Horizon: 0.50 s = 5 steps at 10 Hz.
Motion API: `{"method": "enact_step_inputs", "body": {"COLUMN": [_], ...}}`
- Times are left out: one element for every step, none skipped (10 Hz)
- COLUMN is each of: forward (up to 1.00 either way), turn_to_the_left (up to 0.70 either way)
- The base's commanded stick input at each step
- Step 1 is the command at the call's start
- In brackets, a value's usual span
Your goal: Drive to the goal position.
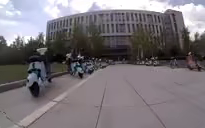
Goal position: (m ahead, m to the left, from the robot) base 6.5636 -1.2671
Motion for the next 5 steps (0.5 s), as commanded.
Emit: {"method": "enact_step_inputs", "body": {"forward": [0.70, 0.70, 0.70, 0.70, 0.70], "turn_to_the_left": [0.00, 0.00, 0.00, 0.00, 0.00]}}
